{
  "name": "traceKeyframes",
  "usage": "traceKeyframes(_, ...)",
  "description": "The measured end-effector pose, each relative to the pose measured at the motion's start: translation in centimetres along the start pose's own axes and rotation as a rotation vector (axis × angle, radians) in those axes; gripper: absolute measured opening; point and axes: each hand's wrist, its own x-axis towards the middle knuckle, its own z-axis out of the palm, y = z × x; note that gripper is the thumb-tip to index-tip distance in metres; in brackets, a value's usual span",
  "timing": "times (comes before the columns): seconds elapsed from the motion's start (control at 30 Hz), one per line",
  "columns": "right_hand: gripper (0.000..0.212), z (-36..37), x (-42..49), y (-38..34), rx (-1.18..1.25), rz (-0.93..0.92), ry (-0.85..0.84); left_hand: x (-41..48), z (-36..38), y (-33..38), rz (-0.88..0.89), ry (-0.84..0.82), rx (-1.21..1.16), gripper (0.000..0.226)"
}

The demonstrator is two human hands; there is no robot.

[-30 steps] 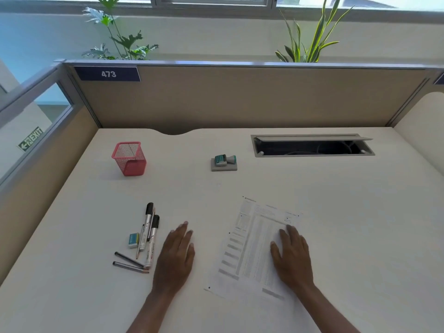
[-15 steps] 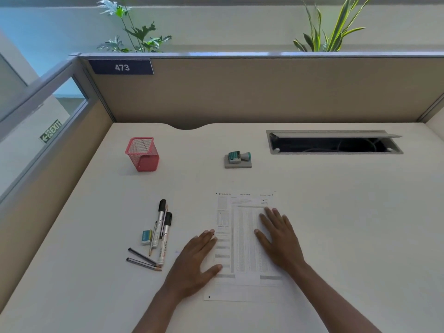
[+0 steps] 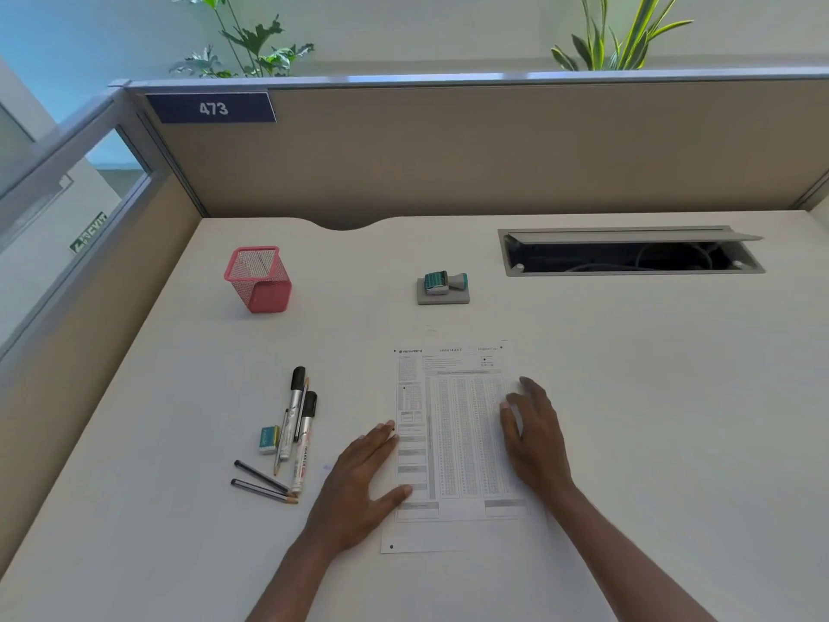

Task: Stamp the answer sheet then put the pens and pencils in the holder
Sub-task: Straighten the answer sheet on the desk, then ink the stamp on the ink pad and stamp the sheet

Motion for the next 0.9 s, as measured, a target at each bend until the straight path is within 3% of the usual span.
traceKeyframes(0.1, 0.03, 0.1, 0.1, 0.1, 0.027, -0.009, 0.036, -0.1, -0.2, 0.3, -0.029, 0.015, -0.062, 0.074)
traceKeyframes(0.2, 0.02, -0.2, 1.4, -0.3, 0.093, 0.03, 0.121, 0.7, -0.8, 0.6, -0.118, 0.101, -0.268, 0.07)
traceKeyframes(0.4, 0.03, -1.3, 8.2, -2.1, 0.103, 0.041, 0.024, 6.6, -2.3, 0.0, -0.177, 0.324, -0.352, 0.046)
traceKeyframes(0.53, 0.033, -0.6, 13.0, -4.1, 0.077, 0.035, -0.045, 12.1, -2.9, -0.7, -0.261, 0.397, -0.312, 0.049)
traceKeyframes(0.7, 0.039, 0.8, 17.8, -5.8, 0.026, -0.025, -0.095, 18.4, -3.2, -1.6, -0.31, 0.309, -0.373, 0.066)
traceKeyframes(0.9, 0.042, 1.8, 21.4, -6.4, -0.11, -0.119, -0.136, 24.0, -3.0, -2.4, -0.263, 0.105, -0.251, 0.087)
